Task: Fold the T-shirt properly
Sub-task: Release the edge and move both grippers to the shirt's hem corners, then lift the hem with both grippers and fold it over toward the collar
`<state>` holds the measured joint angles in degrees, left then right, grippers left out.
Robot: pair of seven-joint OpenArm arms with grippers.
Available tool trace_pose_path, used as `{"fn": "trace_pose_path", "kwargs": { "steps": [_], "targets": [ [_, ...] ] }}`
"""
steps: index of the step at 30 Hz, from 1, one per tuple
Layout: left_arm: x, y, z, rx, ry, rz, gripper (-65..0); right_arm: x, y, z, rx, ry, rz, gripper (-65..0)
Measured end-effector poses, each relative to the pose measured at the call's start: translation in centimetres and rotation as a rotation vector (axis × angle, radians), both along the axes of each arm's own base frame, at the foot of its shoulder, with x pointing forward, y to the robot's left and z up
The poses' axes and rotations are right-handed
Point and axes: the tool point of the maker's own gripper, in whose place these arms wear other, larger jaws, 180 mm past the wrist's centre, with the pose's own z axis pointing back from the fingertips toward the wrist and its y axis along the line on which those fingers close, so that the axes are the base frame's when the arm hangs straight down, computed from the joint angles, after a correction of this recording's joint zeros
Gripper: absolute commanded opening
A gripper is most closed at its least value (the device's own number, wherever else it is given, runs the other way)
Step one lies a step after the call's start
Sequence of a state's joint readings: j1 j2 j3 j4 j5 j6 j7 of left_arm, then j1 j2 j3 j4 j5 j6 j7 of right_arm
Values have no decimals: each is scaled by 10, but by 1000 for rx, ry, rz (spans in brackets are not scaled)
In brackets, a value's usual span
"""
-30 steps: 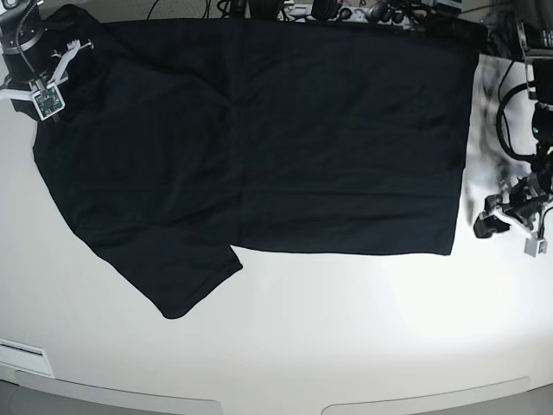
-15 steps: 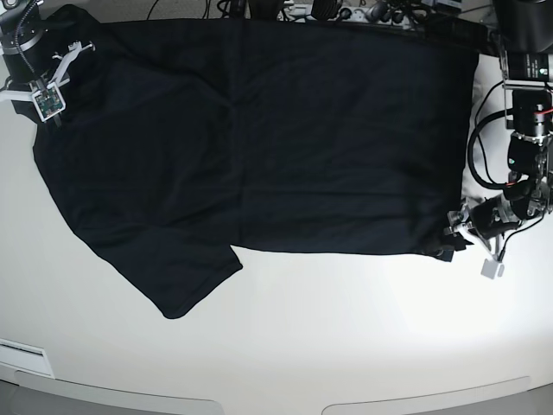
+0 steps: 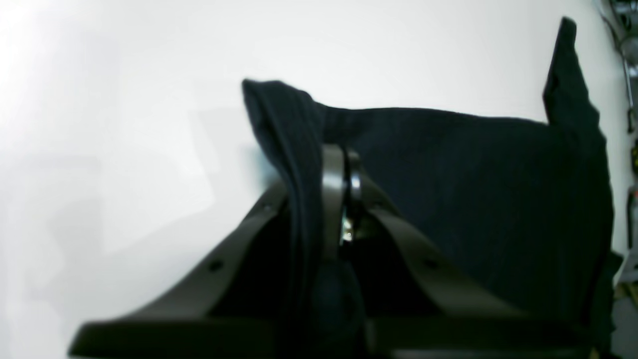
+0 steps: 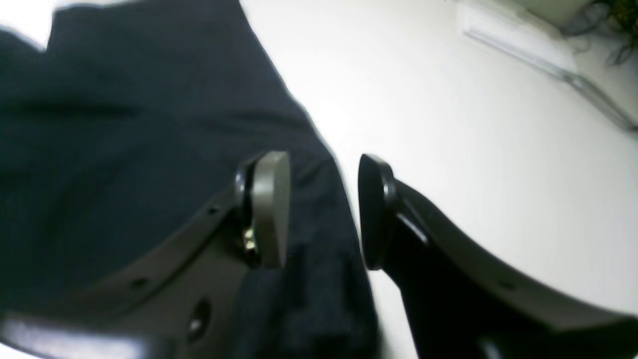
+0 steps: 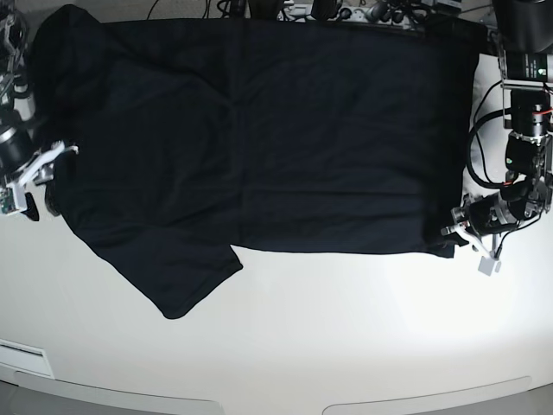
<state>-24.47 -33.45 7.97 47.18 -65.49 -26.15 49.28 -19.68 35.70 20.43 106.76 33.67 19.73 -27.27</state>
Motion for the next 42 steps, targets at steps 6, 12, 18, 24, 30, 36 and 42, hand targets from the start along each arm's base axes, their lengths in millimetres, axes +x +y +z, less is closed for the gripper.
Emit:
{"fn": "trace_pose_path", "kwargs": {
  "steps": [6, 12, 18, 24, 30, 36, 42],
  "targets": [
    [0, 0, 0, 1, 1, 1, -650, 54, -39, -51, 356, 169, -105, -397],
    [0, 0, 0, 3, 2, -1, -650, 85, -33, -108, 567, 349, -135, -397],
    [-1, 0, -1, 7, 5, -5, -650, 112, -11, -117, 692, 365, -127, -397],
    [-1, -2, 0, 6, -8, -28, -650, 112, 32, -120, 781, 388, -26, -401],
    [-2, -3, 1, 12, -20, -50, -650, 109, 49, -126, 755, 427, 21, -650],
    [5, -7, 13, 33, -54, -122, -650, 116, 50, -94, 608, 411, 126, -650],
    [19, -8, 27, 79, -65, -180, -650, 126, 51, -33, 444, 303, 253, -650]
  ]
}}
